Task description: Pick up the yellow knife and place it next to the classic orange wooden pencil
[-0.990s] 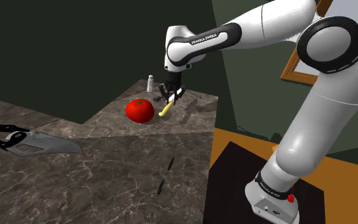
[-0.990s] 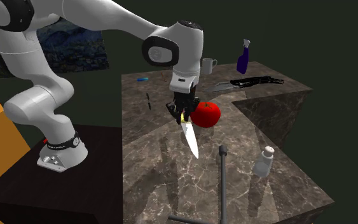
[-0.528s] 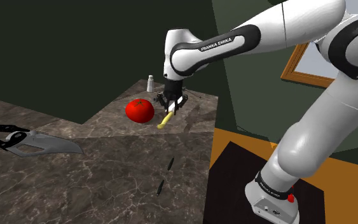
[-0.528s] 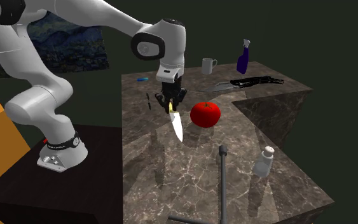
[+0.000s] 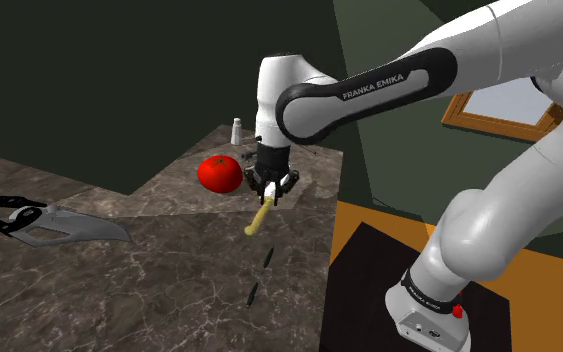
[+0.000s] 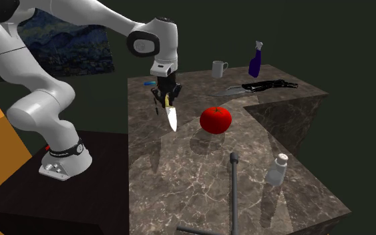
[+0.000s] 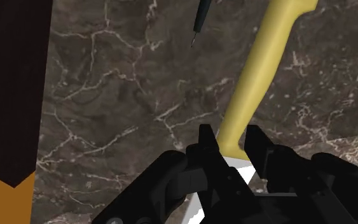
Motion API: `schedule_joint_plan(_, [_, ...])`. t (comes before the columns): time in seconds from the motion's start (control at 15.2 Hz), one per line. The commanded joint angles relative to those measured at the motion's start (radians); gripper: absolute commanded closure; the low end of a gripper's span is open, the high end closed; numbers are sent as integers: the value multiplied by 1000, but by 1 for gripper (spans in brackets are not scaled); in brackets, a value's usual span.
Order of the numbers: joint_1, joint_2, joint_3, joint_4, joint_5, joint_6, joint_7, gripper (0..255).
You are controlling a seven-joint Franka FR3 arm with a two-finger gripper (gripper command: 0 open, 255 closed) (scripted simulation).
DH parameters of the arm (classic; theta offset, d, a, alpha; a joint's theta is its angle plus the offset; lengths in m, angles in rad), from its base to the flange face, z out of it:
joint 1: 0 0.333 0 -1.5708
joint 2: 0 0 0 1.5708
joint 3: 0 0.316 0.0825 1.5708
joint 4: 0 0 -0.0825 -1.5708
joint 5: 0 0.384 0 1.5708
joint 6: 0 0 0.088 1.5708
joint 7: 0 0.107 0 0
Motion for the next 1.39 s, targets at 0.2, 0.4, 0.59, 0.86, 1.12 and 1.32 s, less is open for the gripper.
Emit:
schedule_joint_plan(0.2, [63, -72, 69, -58, 52, -1, 99, 255])
schedule_joint_plan(0.4, [102, -101, 114, -77, 83, -1, 163, 255])
schedule_joint_plan(0.59, [140, -120, 162, -86, 112, -1, 230, 255])
schedule_joint_plan(0.86, [186, -129, 231, -81, 144, 1, 325, 255])
schedule_joint_plan(1.12, [225, -119, 305, -58, 166, 6, 428, 255])
schedule_joint_plan(1.32, [247, -98, 365, -29, 172, 12, 509, 255])
